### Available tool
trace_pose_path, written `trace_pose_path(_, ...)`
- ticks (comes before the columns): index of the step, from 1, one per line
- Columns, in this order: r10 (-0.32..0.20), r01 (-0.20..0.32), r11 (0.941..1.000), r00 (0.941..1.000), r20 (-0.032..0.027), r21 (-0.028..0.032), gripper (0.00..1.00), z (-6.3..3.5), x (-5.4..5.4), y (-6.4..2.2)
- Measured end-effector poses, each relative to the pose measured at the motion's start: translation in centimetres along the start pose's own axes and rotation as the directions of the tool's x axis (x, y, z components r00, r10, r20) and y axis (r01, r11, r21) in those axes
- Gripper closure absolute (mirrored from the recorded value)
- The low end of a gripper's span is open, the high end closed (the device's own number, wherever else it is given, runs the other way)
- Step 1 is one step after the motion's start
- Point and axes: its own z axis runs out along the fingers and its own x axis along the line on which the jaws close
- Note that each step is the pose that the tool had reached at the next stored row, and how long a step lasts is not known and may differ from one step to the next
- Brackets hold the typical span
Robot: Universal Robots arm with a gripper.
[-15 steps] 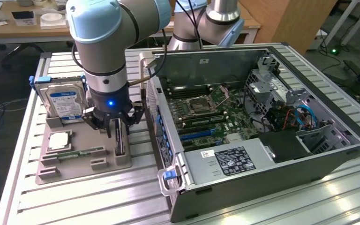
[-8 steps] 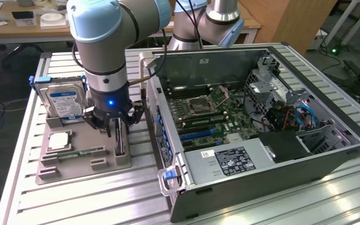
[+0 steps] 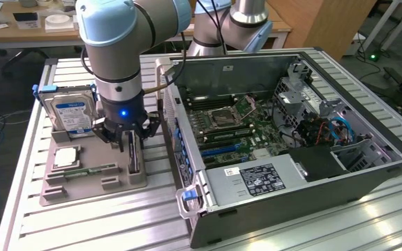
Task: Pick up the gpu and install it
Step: 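Pick up the gpu and move the gpu toward the slot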
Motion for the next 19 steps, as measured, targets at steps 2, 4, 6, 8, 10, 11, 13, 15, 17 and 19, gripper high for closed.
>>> trace_pose_path(2,0.0,0.0,1.0,1.0,0.0001,0.0,0.56,0.0,0.0,0.0)
trace_pose_path(4,0.0,0.0,1.0,1.0,0.0,0.0,0.63,0.0,0.0,0.0)
trace_pose_path(6,0.0,0.0,1.0,1.0,0.0,0.0001,0.63,0.0,0.0,0.0)
trace_pose_path(8,0.0,0.0,1.0,1.0,0.0,0.0001,0.63,0.0,0.0,0.0)
trace_pose_path(10,0.0,0.0,1.0,1.0,0.0,0.0001,0.71,0.0,0.0,0.0)
trace_pose_path(11,0.0,0.0,1.0,1.0,0.0,0.0001,0.72,0.0,0.0,0.0)
trace_pose_path(13,0.0,0.0,1.0,1.0,0.0,0.0,0.72,0.0,0.0,0.0)
trace_pose_path(15,0.0,0.0,1.0,1.0,0.0,0.0001,0.72,0.0,0.0,0.0)
trace_pose_path(17,0.0,0.0,1.0,1.0,0.0,0.0001,0.72,0.0,0.0,0.0)
trace_pose_path(19,0.0,0.0,1.0,1.0,0.0,0.0,0.72,0.0,0.0,0.0)
